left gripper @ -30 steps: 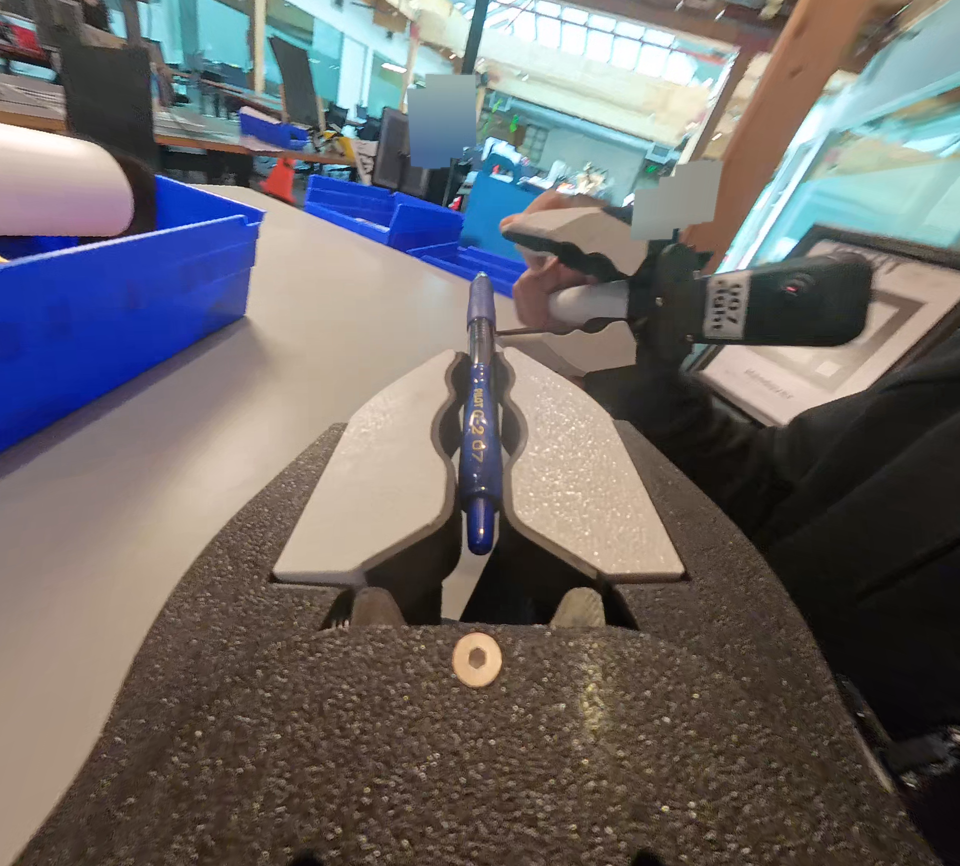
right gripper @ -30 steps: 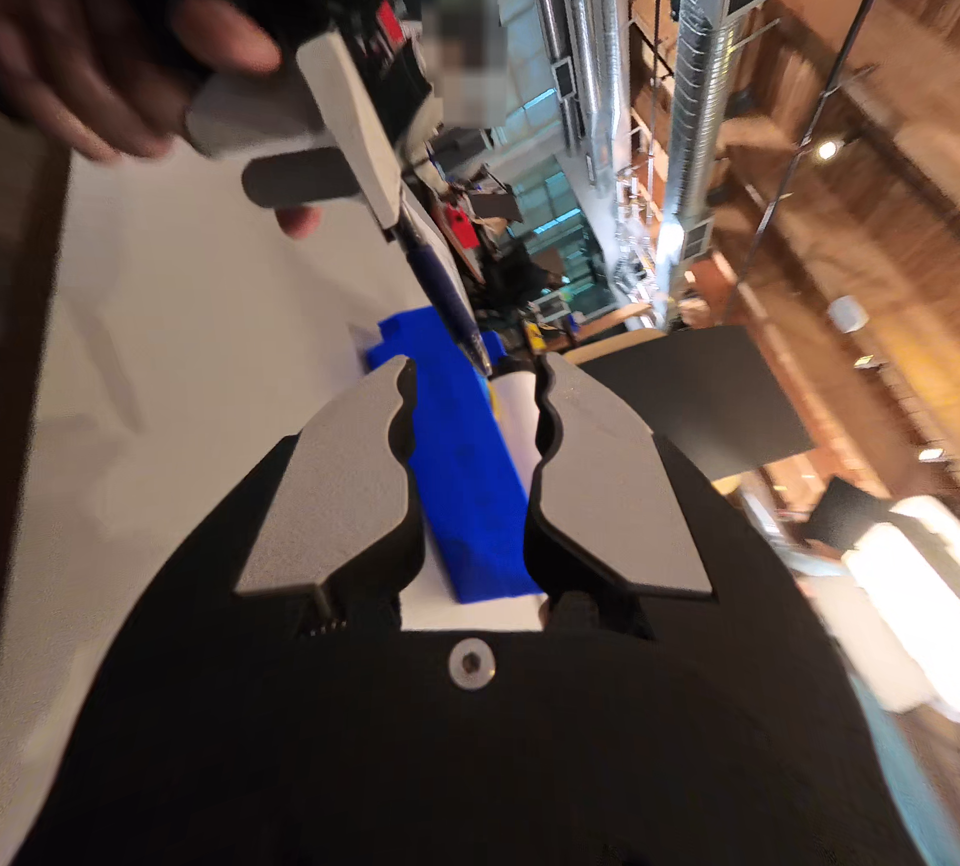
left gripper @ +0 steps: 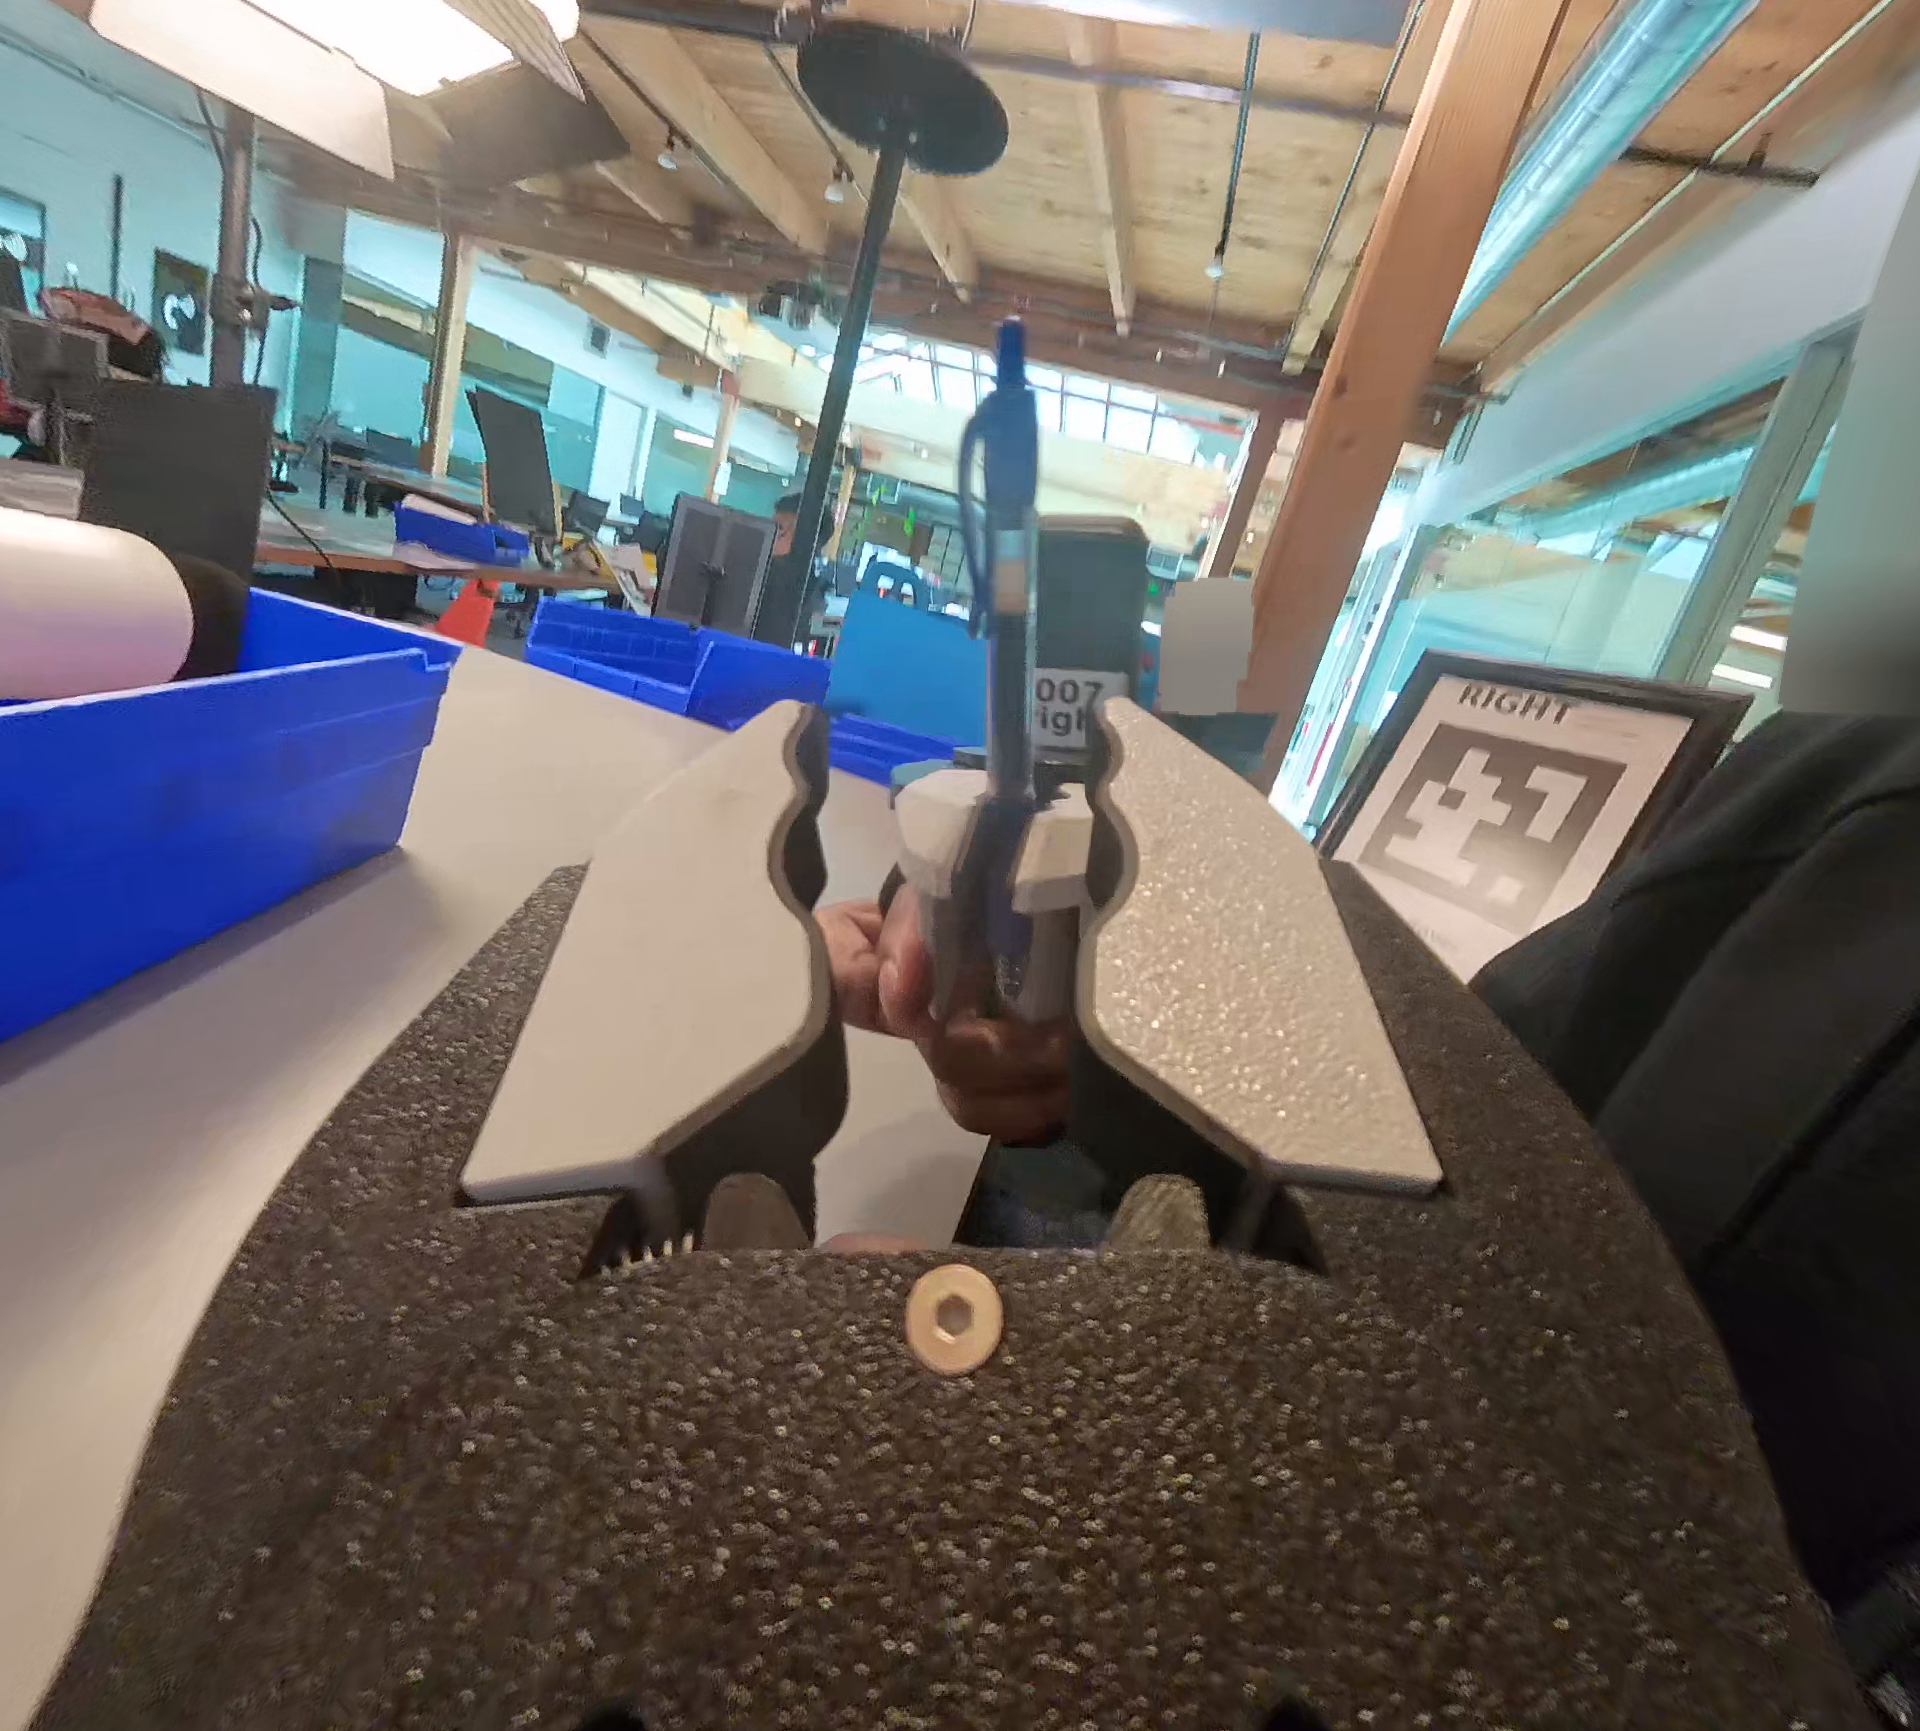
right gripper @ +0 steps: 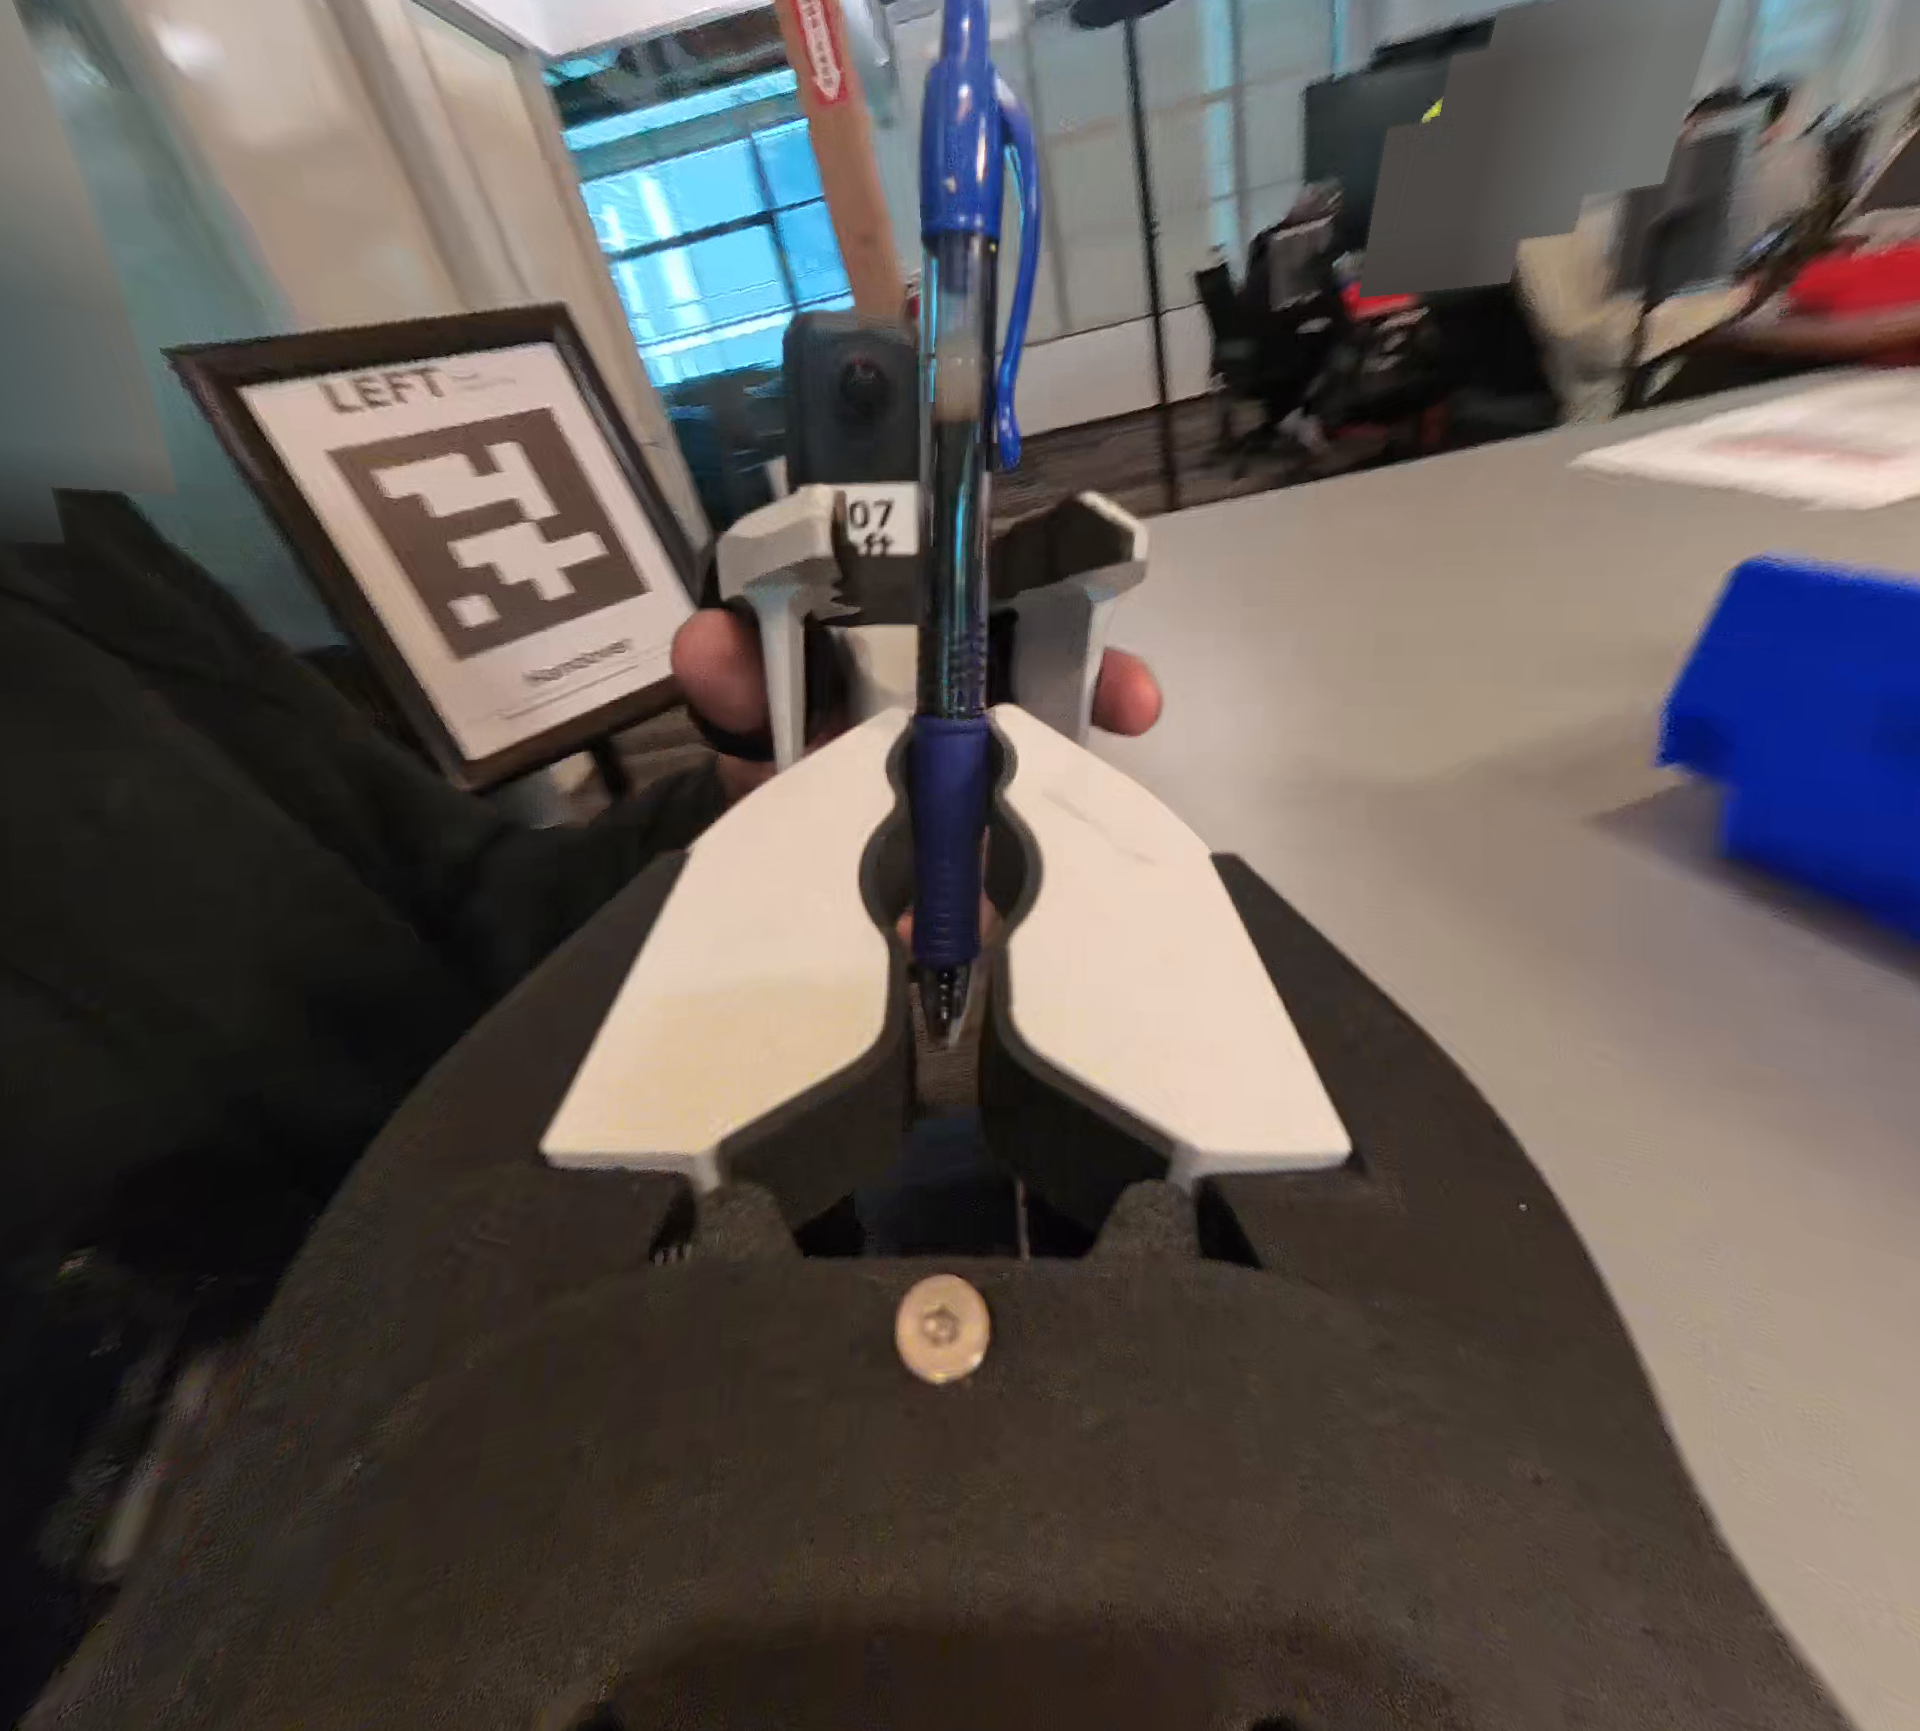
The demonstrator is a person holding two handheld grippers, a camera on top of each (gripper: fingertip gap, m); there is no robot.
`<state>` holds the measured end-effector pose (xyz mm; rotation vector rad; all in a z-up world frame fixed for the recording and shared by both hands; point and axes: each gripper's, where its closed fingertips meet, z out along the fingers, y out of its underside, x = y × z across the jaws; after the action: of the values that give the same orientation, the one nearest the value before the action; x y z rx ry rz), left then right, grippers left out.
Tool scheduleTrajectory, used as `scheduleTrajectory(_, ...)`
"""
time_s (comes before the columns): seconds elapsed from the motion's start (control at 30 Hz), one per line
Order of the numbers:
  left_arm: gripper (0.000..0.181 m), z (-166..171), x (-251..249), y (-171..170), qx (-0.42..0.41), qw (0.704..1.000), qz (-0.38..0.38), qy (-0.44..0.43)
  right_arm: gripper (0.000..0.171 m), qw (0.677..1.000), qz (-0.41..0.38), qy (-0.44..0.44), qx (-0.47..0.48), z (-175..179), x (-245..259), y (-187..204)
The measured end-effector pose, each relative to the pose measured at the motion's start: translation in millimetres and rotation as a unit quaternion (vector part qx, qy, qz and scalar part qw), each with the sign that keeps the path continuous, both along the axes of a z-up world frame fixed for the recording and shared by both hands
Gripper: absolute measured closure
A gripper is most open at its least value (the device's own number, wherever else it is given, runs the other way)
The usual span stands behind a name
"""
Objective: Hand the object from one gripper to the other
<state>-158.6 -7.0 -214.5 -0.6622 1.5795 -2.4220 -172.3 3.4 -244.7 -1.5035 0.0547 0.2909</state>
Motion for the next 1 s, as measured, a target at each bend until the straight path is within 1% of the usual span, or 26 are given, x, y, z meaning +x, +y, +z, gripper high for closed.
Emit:
scheduleTrajectory(0.07,0.134,-6.9,-1.6,-8.0,0.034,0.999,-0.006,0.003,0.163,0.999,0.026,0.024,-0.016,-9.5,-4.8,4.3)
scheduleTrajectory(0.13,0.142,-13.9,-2.0,-14.8,0.064,0.998,-0.008,0.011,0.163,0.999,0.033,0.013,-0.039,-19.1,-8.8,8.4)
scheduleTrajectory(0.17,0.148,-17.3,-1.7,-17.5,0.078,0.997,-0.008,0.014,0.163,0.998,0.035,0.007,-0.048,-22.3,-10.6,9.9)
scheduleTrajectory(0.23,0.169,-19.9,-4.7,-21.1,0.093,0.996,-0.012,0.003,0.162,0.998,0.031,-0.003,-0.063,-27.5,-11.6,12.2)
scheduleTrajectory(0.3,0.17,-22.1,0.1,-20.0,0.112,0.993,0.019,-0.008,0.162,0.997,0.0,-0.032,-0.077,-31.1,-4.1,12.8)
scheduleTrajectory(0.33,0.17,-22.4,3.9,-17.7,0.127,0.991,0.046,-0.02,0.158,0.994,-0.025,-0.058,-0.093,-34.8,2.4,12.0)
scheduleTrajectory(0.37,0.17,-22.4,7.8,-14.2,0.147,0.985,0.079,-0.035,0.15,0.988,-0.051,-0.088,-0.115,-39.0,9.9,9.9)
scheduleTrajectory(0.43,0.17,-21.6,13.5,-6.6,0.199,0.965,0.148,-0.08,0.141,0.965,-0.121,-0.168,-0.161,-44.3,30.3,1.3)
scheduleTrajectory(0.5,0.169,-19.8,17.2,0.0,0.249,0.938,0.208,-0.12,0.14,0.934,-0.179,-0.241,-0.192,-41.7,46.1,-10.0)
scheduleTrajectory(0.57,0.17,-18.6,20.4,4.5,0.284,0.914,0.251,-0.144,0.14,0.917,-0.207,-0.276,-0.2,-31.5,50.0,-18.6)
scheduleTrajectory(0.7,0.17,-23.6,26.8,7.0,0.326,0.884,0.297,-0.156,0.142,0.922,-0.225,-0.265,-0.169,1.7,38.0,-27.1)
scheduleTrajectory(0.8,0.17,-30.3,29.6,3.0,0.357,0.867,0.308,-0.164,0.142,0.931,-0.214,-0.258,-0.143,19.8,18.9,-25.8)
scheduleTrajectory(0.93,0.17,-38.0,28.8,-8.7,0.39,0.849,0.306,-0.183,0.138,0.928,-0.228,-0.256,-0.142,26.2,9.7,-19.5)
scheduleTrajectory(1.0,0.17,-39.4,27.7,-13.2,0.396,0.846,0.303,-0.189,0.141,0.926,-0.233,-0.254,-0.153,21.1,10.8,-16.8)
